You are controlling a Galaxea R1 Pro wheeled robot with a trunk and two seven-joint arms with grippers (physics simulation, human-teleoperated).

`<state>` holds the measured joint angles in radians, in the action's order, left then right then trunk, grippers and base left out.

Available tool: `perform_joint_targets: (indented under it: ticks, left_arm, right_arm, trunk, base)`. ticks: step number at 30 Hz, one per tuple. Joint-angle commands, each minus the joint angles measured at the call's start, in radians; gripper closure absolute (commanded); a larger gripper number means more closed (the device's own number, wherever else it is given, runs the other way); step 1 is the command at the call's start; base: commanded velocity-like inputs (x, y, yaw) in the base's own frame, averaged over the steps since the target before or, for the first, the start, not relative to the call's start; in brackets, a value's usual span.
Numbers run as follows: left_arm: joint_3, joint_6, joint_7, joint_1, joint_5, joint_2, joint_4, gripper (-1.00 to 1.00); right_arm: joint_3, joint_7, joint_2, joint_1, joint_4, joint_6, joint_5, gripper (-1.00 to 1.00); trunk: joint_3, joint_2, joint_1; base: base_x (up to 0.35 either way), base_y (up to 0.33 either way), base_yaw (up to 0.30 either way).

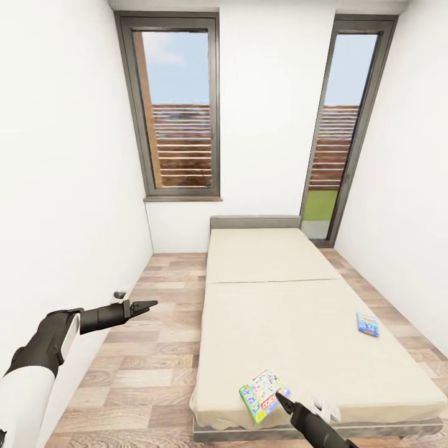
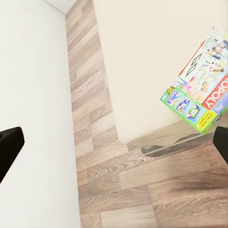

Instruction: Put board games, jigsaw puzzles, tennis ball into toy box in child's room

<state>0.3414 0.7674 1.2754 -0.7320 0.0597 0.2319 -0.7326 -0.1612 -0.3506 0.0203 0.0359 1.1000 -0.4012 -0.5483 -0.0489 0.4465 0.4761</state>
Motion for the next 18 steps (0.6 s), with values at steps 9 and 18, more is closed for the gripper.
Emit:
perform_joint_targets:
  ticks: [9, 18]
  left_arm:
    - [0.002, 0.01, 0.007, -0.001, 0.006, -0.002, -0.001, -1.0]
    - [0.001, 0.009, 0.007, -0.001, 0.006, -0.002, -0.001, -1.0]
  right_arm:
    - [-0.004, -0.001, 0.003, 0.001, -0.01, -0.006, 0.031, -1.0]
    - [-0.005, 0.001, 0.003, 0.003, -0.102, 0.005, 0.056, -1.0]
  trunk:
    - [-0.031, 0.066, 0.035]
    - [-0.059, 0.129, 0.07]
  base:
    - [0.0, 0.0, 0.0]
    - [0.0, 0.0, 0.0]
